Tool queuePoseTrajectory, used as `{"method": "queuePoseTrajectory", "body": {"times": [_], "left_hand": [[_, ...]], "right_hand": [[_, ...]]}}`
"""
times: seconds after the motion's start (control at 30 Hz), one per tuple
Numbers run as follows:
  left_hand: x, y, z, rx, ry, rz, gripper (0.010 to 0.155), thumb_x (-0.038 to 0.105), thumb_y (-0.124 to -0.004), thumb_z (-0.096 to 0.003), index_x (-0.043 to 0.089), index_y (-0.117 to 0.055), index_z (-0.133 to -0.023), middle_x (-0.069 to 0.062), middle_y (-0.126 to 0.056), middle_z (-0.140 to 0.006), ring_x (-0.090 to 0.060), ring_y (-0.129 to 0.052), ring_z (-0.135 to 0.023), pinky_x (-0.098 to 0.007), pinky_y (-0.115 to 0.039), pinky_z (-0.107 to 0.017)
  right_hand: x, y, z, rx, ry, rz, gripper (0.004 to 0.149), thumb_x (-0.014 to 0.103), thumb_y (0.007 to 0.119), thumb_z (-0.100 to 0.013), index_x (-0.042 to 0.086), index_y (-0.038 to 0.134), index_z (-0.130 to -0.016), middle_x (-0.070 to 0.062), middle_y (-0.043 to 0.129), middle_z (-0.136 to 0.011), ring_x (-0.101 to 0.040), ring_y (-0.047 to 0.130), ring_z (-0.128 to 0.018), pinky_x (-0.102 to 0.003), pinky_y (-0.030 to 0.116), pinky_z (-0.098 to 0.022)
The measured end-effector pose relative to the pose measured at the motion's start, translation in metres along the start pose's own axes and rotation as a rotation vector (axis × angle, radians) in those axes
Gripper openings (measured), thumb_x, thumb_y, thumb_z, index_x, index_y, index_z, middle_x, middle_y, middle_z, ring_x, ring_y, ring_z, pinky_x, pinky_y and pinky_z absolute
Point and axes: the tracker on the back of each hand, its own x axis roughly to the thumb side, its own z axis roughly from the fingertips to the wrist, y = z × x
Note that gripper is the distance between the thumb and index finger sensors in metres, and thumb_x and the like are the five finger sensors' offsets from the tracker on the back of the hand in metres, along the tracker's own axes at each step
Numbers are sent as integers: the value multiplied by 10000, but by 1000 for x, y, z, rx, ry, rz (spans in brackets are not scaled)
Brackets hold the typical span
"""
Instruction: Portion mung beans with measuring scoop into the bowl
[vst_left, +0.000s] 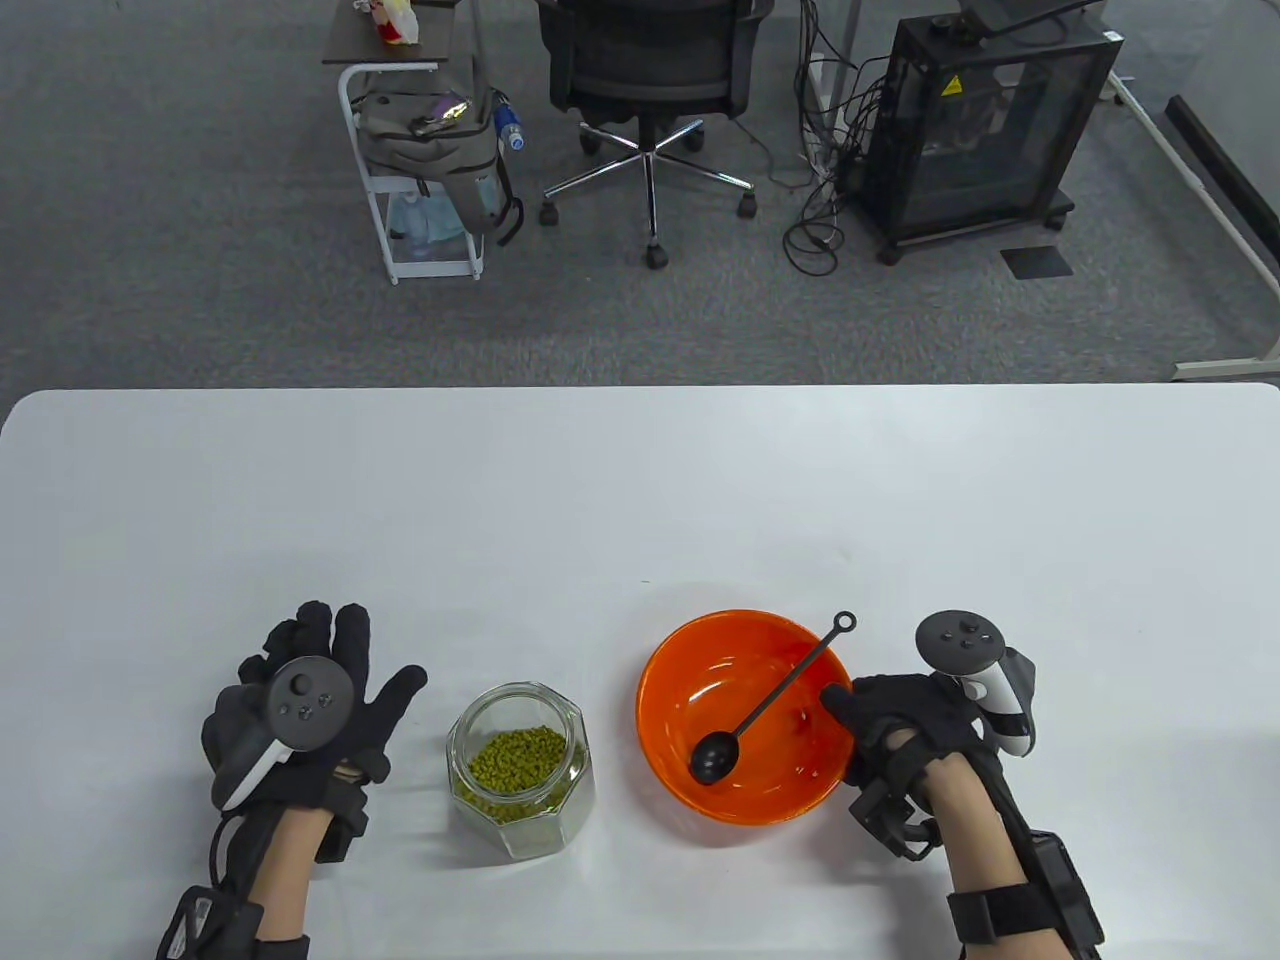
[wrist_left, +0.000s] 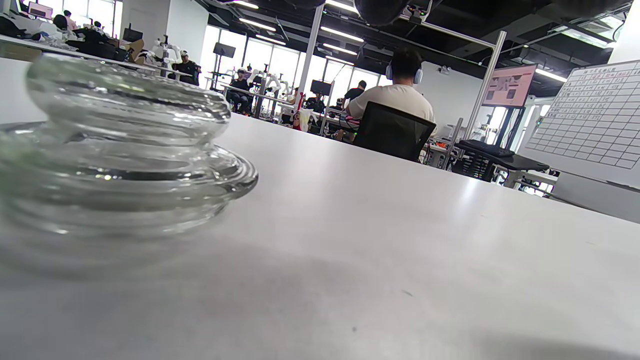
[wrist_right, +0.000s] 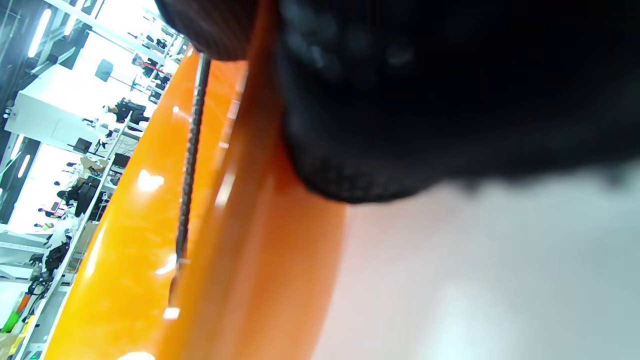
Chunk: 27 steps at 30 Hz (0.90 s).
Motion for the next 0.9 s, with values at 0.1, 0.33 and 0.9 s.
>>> {"method": "queuePoseTrajectory", "body": {"times": [0.1,0.33,0.9], "left_hand": [[1,0,0,0,0,1,913,772,-546,-507,149,-374,-1152,-236,-279,-1204,-620,-334,-1065,-808,-298,-689],[1,0,1,4,0,6,913,772,-547,-508,149,-373,-1152,-237,-279,-1204,-620,-334,-1065,-808,-297,-689],[6,10,6,60,-36,38,910,770,-549,-508,151,-374,-1151,-233,-284,-1204,-616,-338,-1067,-807,-299,-692]], "right_hand": [[-2,0,-1,9,13,12,579,404,761,-500,-67,792,-835,-110,1073,-355,-183,1042,-12,-299,901,9],[-2,0,0,22,25,27,584,414,758,-502,-59,786,-844,-102,1076,-373,-190,1048,-30,-306,903,-5],[-8,-11,7,-6,23,-21,705,551,744,-488,-36,774,-880,-127,1071,-427,-223,1053,-86,-328,905,-45]]}}
